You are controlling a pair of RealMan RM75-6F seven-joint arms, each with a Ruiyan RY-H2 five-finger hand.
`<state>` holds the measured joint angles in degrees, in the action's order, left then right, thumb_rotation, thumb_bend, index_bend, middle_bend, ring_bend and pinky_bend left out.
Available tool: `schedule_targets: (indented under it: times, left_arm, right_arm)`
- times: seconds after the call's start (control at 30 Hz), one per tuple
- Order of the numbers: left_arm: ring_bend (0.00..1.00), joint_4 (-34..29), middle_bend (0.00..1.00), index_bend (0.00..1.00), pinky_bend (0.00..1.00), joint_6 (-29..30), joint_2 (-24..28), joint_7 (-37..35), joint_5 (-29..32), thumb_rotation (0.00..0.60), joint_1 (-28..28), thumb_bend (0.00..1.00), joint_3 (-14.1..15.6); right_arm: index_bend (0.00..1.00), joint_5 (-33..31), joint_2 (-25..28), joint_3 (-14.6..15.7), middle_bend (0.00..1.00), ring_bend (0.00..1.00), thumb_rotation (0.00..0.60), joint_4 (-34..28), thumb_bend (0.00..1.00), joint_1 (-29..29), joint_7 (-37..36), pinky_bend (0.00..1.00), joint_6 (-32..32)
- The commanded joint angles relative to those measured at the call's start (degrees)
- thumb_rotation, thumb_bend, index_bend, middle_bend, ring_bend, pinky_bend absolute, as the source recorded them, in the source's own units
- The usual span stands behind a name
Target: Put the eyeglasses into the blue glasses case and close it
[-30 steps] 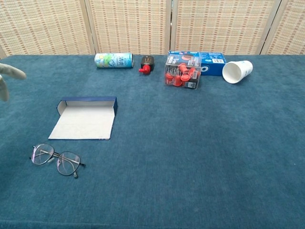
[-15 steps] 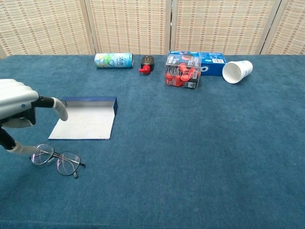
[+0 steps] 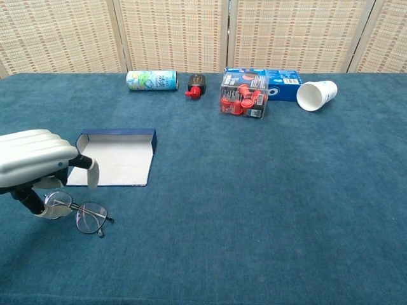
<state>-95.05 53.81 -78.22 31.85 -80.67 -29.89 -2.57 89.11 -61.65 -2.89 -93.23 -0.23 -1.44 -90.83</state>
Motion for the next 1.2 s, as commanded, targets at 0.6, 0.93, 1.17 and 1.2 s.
schedule_targets:
  times: [0.6,0.93,1.17,1.2]
  left_arm:
    - [1.0,1.46,1.0,0.44,1.0,-1.22,-2.28,2.7,6.1,0.6,-2.4,0.33,1.41]
    - [1.0,2.1,1.0,0.48,1.0,-0.87,-2.8,2.77,7.35,0.6,-3.25,0.37,1.98]
    - [1.0,2.66,1.0,0.52,1.0,-0.48,-3.08,2.52,7.79,0.6,-3.57,0.41,2.4]
    - [1.0,2.7,1.0,0.53,1.0,-0.46,-3.11,2.47,7.86,0.6,-3.62,0.41,2.44]
  right_arm:
    - [0.04,-0.44,-0.11,-0.03,0.15,0.08,0.6,0.82,0.26,-0.27,-0.95,0.11,0.11]
    - [0.04,-0.76,-0.19,-0.15,0.15,0.08,0.6,1.1,0.26,0.04,-1.17,0.11,0.81]
    - [0.04,-0.86,-0.3,-0.2,0.15,0.08,0.6,1.15,0.26,0.29,-1.09,0.11,1.25]
    - [0.04,-0.86,-0.31,-0.21,0.15,0.08,0.6,1.13,0.26,0.29,-1.08,0.11,1.25]
